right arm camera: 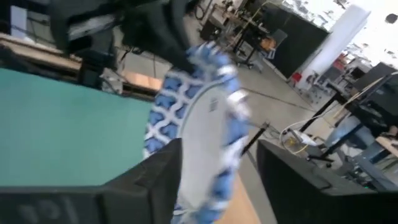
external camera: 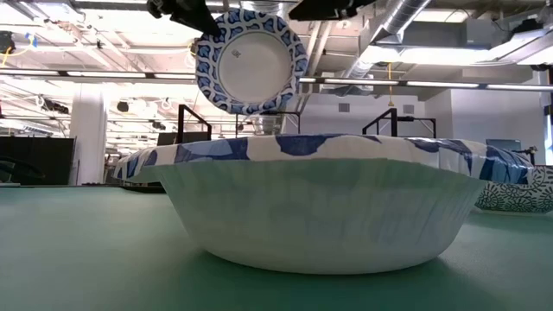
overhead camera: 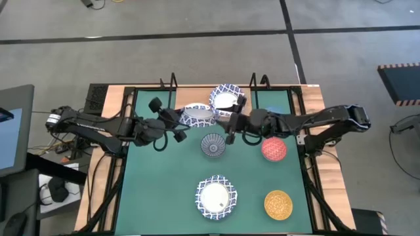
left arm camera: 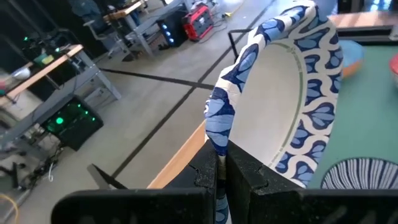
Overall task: Place and stack bowls onto a shelf
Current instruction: Stack the white bowl on top of the other white bowls on the shelf
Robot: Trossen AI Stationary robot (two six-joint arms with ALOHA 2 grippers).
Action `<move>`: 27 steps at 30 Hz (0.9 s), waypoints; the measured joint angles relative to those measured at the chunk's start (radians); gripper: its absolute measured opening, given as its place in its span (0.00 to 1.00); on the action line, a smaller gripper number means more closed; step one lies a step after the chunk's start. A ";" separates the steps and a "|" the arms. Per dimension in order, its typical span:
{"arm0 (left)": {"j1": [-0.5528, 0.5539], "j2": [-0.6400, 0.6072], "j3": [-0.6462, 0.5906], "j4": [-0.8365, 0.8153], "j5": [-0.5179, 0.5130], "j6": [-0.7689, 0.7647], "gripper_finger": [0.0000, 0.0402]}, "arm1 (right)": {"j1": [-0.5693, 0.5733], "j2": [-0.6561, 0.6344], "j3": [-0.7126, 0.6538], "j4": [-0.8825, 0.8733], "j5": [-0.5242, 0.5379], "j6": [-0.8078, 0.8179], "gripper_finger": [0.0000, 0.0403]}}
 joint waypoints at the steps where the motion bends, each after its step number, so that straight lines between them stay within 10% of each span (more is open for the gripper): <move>1: 0.005 0.000 0.000 0.004 0.001 -0.010 0.00 | -0.003 0.009 0.000 0.000 -0.001 0.009 0.61; 10: 0.032 0.000 0.000 0.019 0.095 -0.051 0.00 | -0.097 0.066 0.000 0.022 0.051 0.089 0.54; 18: 0.044 0.000 0.000 0.020 0.109 -0.065 0.04 | -0.122 0.064 0.013 -0.017 0.041 0.104 0.07; 27: 0.141 0.166 0.000 0.133 0.155 -0.214 0.22 | -0.225 0.070 0.112 -0.256 0.035 0.070 0.05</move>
